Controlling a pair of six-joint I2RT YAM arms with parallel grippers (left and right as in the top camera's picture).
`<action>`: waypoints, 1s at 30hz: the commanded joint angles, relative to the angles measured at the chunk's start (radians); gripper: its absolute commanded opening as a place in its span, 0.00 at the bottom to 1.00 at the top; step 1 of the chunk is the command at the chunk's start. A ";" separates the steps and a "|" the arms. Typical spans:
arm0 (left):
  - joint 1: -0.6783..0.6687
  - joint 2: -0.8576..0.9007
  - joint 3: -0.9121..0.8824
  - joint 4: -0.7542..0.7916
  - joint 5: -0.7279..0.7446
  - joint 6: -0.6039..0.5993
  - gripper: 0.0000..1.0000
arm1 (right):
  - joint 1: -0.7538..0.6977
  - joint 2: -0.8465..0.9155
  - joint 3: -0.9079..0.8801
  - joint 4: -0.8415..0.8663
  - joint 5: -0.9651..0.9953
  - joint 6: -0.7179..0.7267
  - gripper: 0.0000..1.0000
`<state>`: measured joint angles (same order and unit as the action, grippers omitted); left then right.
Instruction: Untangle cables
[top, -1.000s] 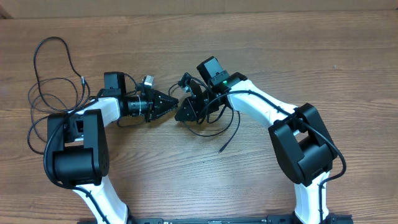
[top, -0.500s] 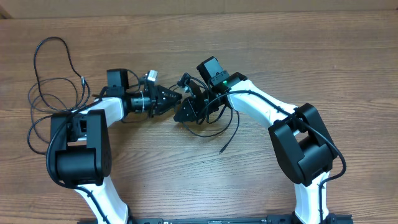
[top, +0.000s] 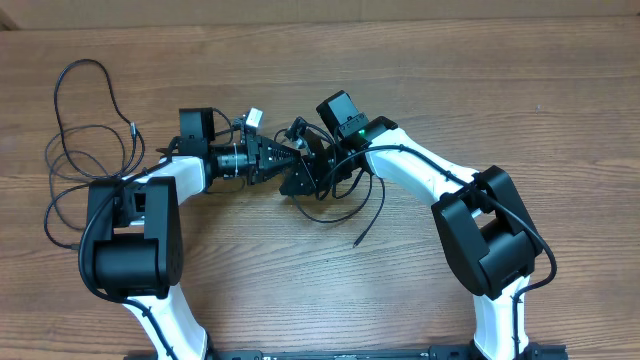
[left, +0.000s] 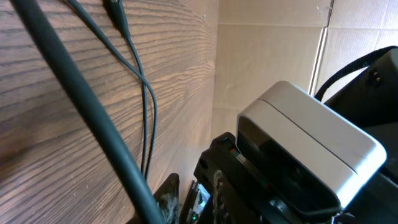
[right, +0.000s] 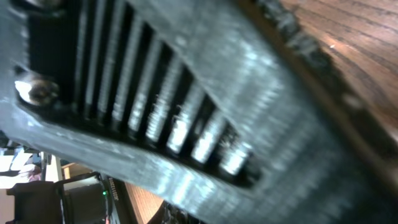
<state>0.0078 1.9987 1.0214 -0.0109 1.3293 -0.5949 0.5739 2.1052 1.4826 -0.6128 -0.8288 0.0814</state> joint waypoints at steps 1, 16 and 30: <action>0.024 0.010 -0.004 0.001 0.033 0.012 0.23 | 0.000 0.005 -0.002 0.006 0.025 -0.004 0.04; 0.028 0.010 -0.004 0.001 0.051 0.024 0.15 | -0.001 0.005 -0.002 0.006 0.024 -0.004 0.04; -0.003 0.010 -0.004 -0.032 0.024 0.058 0.04 | -0.063 0.004 0.010 -0.051 0.021 -0.004 0.04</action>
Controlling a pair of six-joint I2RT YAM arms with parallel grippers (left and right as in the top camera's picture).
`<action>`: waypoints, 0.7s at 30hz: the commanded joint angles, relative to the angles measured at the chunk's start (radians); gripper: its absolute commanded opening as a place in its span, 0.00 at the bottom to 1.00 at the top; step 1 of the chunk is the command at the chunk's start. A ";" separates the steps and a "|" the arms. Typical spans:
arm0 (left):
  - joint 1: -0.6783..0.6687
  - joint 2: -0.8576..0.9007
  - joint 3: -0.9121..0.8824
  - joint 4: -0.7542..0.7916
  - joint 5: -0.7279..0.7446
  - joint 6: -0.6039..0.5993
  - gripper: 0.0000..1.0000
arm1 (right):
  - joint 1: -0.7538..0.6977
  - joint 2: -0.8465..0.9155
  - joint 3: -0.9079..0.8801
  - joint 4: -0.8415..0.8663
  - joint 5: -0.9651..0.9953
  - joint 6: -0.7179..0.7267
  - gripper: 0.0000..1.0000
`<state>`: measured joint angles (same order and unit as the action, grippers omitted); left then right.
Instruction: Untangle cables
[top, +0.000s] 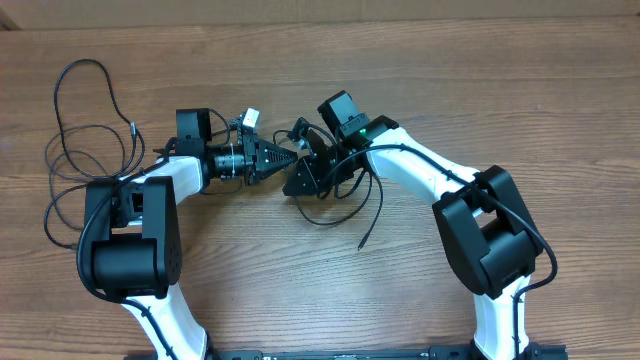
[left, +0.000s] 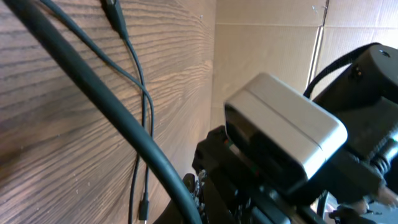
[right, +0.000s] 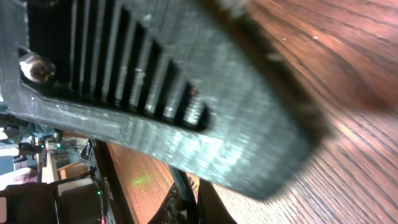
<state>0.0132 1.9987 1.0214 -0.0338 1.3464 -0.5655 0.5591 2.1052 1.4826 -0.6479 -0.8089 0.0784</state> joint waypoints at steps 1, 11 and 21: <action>-0.006 0.010 -0.004 -0.014 0.007 0.034 0.04 | -0.064 0.004 0.017 -0.034 -0.003 -0.002 0.04; -0.007 0.010 -0.005 -0.163 -0.217 0.085 0.04 | -0.248 0.004 0.035 -0.108 -0.003 -0.002 0.42; -0.007 0.010 -0.005 -0.404 -0.584 0.099 0.04 | -0.294 0.004 0.035 -0.114 0.224 0.088 1.00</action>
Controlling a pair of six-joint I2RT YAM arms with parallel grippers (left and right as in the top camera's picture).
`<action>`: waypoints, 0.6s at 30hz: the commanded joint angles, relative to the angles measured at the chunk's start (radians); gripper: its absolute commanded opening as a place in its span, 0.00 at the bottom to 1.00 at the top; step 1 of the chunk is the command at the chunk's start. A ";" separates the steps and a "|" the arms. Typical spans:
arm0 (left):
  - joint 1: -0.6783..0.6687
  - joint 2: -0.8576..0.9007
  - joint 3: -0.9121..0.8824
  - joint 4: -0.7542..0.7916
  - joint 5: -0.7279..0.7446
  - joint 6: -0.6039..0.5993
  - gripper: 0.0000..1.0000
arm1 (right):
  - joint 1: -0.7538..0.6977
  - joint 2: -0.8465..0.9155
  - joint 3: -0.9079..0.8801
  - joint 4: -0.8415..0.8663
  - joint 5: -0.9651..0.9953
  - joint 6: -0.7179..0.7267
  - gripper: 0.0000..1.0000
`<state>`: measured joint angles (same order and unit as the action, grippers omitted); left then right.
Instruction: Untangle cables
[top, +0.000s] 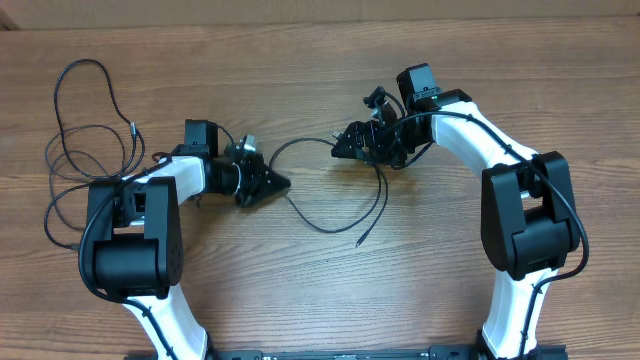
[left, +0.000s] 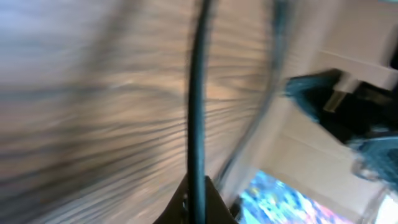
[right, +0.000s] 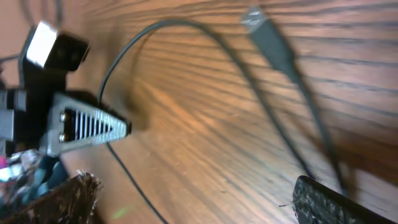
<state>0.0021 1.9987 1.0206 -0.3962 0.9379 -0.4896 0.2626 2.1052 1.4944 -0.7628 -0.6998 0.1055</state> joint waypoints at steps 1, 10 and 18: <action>0.004 0.010 -0.004 -0.070 -0.216 0.023 0.04 | 0.003 0.004 0.023 0.001 0.153 0.086 1.00; 0.005 -0.005 -0.003 -0.298 -0.532 0.083 0.04 | 0.015 0.004 0.012 0.002 0.277 0.233 1.00; 0.000 -0.177 -0.002 -0.414 -0.749 0.056 0.04 | 0.041 0.005 0.003 0.024 0.277 0.265 1.00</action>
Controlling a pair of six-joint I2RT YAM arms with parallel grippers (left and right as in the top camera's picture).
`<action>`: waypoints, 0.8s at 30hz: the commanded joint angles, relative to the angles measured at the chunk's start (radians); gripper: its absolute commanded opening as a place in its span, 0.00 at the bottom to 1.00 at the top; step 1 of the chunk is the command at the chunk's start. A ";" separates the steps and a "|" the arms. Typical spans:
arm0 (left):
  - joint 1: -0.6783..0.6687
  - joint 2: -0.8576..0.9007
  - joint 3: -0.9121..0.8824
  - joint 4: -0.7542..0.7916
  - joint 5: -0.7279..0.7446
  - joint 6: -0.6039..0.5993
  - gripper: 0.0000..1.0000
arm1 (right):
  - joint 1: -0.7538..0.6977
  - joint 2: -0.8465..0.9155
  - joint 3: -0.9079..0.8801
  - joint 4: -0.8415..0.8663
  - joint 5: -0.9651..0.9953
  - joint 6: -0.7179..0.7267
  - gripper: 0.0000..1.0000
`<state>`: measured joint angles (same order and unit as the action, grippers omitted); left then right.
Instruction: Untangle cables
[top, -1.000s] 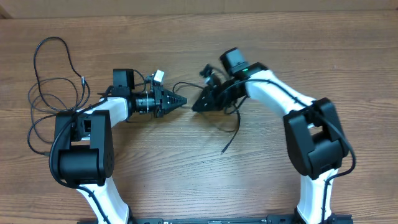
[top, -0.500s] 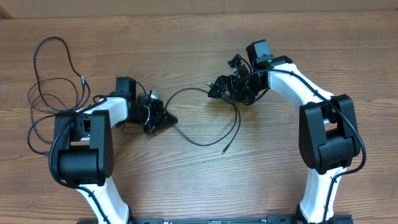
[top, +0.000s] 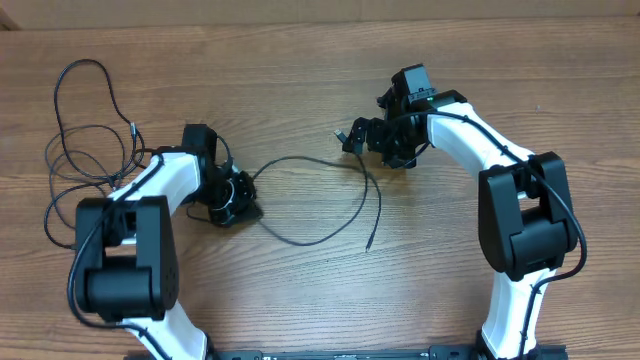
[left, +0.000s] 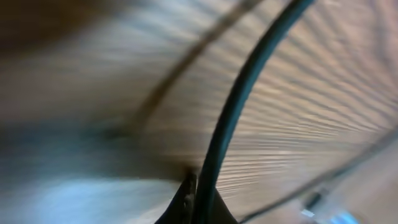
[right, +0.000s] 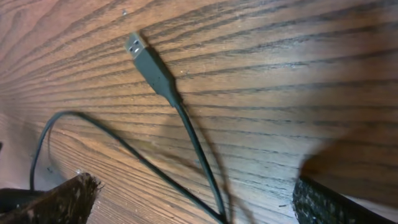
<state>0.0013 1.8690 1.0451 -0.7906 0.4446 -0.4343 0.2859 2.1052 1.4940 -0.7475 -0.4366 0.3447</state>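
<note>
A black cable (top: 300, 238) lies in loose curves across the middle of the table, with its USB plug (top: 341, 134) at the right end. My left gripper (top: 240, 203) is shut on the cable's left part; in the left wrist view the cable (left: 239, 106) runs up out of the gripper's (left: 196, 200) pinched tips. My right gripper (top: 372, 140) stands open just behind the plug (right: 148, 60). Its fingers (right: 65, 199) are spread wide, and the cable (right: 198, 155) passes loose between them. A second, thinner black cable (top: 75, 150) lies coiled at the far left.
The wooden table (top: 300, 60) carries only the two cables. One free end of the middle cable (top: 368, 247) points toward the front. The thin cable's coils lie close to my left arm's base (top: 120, 270).
My left gripper has drawn back toward the front left and turned, still shut on the cable. The right gripper has shifted slightly to the right. The cable's loop lies lower and wider.
Both grippers were first close together over a bunched cable at mid-table, and still so a second later. Then they stood far apart, the left holding the cable and the right open by the plug. Now the cable lies spread out between them.
</note>
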 joint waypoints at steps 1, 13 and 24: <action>-0.005 -0.084 -0.026 -0.031 -0.272 0.001 0.04 | 0.023 0.005 0.003 0.010 0.018 0.026 1.00; -0.028 -0.485 0.023 -0.077 -0.249 0.001 0.04 | 0.035 0.005 0.003 0.020 0.048 0.026 1.00; -0.028 -0.644 0.070 0.208 -0.209 0.001 0.04 | 0.035 0.005 0.003 0.032 0.048 0.026 1.00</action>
<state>-0.0250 1.2556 1.0885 -0.6369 0.2237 -0.4347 0.3195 2.1052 1.4940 -0.7216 -0.3996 0.3664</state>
